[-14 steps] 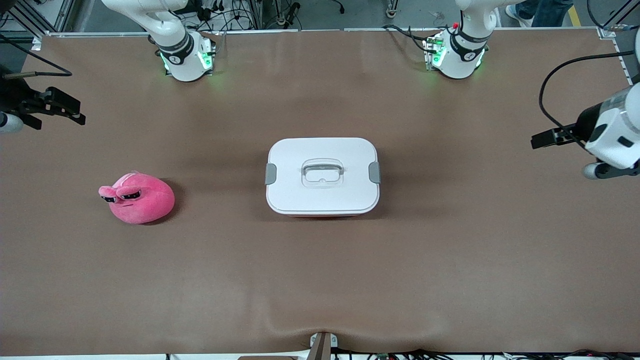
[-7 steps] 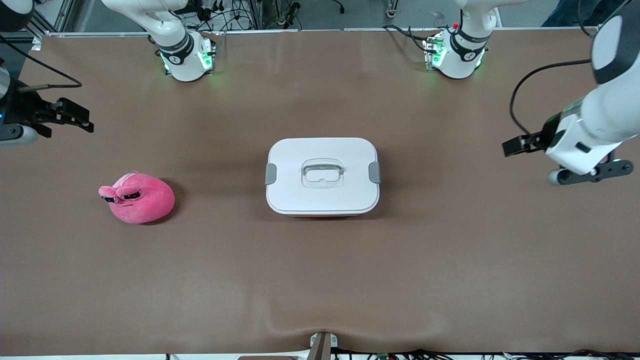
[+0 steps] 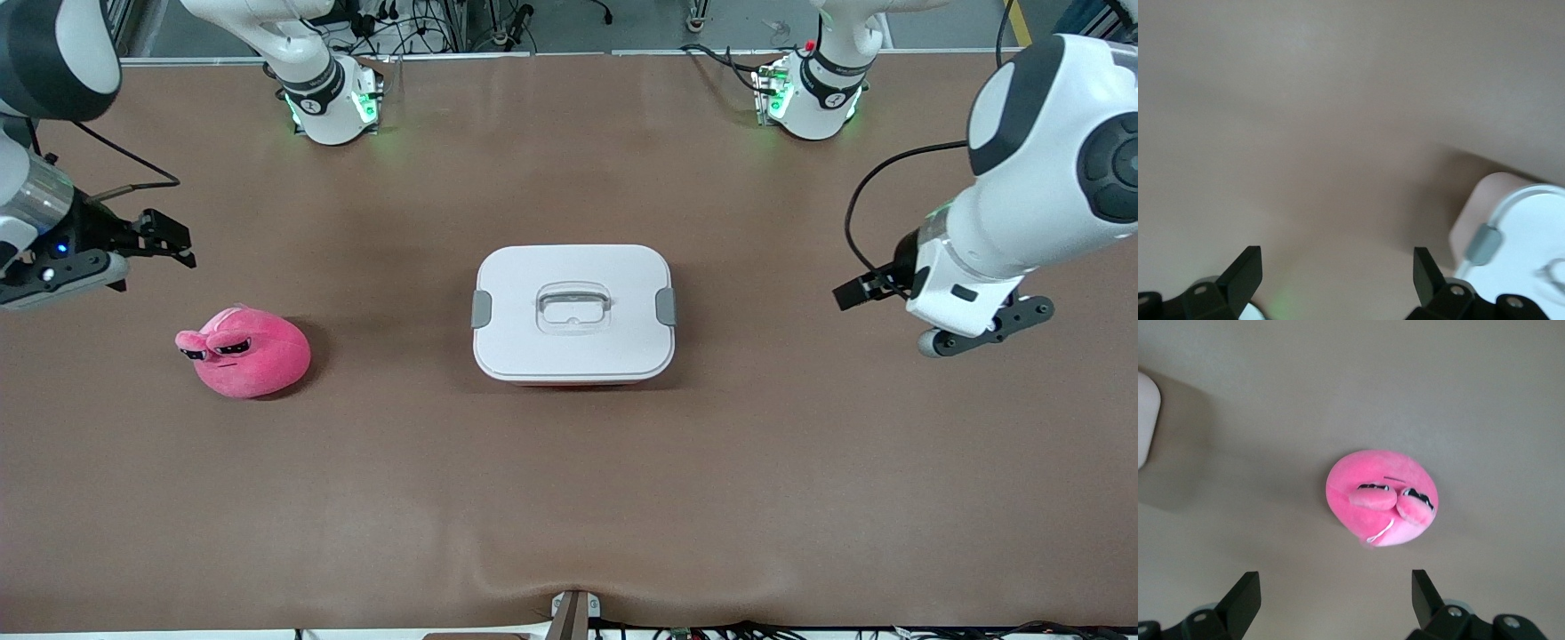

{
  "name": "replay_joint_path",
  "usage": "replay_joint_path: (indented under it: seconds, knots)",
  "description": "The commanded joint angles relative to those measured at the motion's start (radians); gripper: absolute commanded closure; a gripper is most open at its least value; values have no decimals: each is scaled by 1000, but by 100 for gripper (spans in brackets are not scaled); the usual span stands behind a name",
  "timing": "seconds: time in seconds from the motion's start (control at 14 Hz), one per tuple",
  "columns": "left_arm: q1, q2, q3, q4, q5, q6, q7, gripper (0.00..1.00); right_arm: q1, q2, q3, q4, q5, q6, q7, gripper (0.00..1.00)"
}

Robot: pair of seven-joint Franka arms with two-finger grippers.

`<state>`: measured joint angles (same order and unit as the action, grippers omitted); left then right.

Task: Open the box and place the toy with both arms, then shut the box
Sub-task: 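Grasp the pink plush with the right gripper while the left gripper grasps the lid handle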

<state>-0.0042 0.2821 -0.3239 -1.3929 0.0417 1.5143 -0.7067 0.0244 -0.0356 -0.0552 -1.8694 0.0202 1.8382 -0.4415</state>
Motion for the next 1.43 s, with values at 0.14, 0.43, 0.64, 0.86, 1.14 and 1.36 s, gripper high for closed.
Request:
replay_joint_path:
  seconds: [0.14, 0.43, 0.64, 0.86, 1.14, 1.36]
  knots:
    - [-26, 37, -3, 26, -123, 47, -241, 0, -41, 20, 8, -201, 12, 260, -355, 0]
    - [-74, 58, -1, 23, -176, 76, -460, 0, -57, 107, 8, -228, 10, 393, -733, 0]
    - [-131, 78, -1, 23, -177, 127, -652, 0, -78, 163, 8, -224, 10, 414, -876, 0]
    - [-195, 98, 2, 23, -169, 190, -818, 0, -67, 216, 9, -215, 10, 450, -1072, 0]
    - [-289, 144, 5, 22, -155, 292, -1118, 0, -64, 258, 14, -206, 10, 461, -1146, 0]
    - [-356, 189, 5, 23, -82, 360, -1263, 0, -49, 267, 15, -206, 10, 461, -1158, 3]
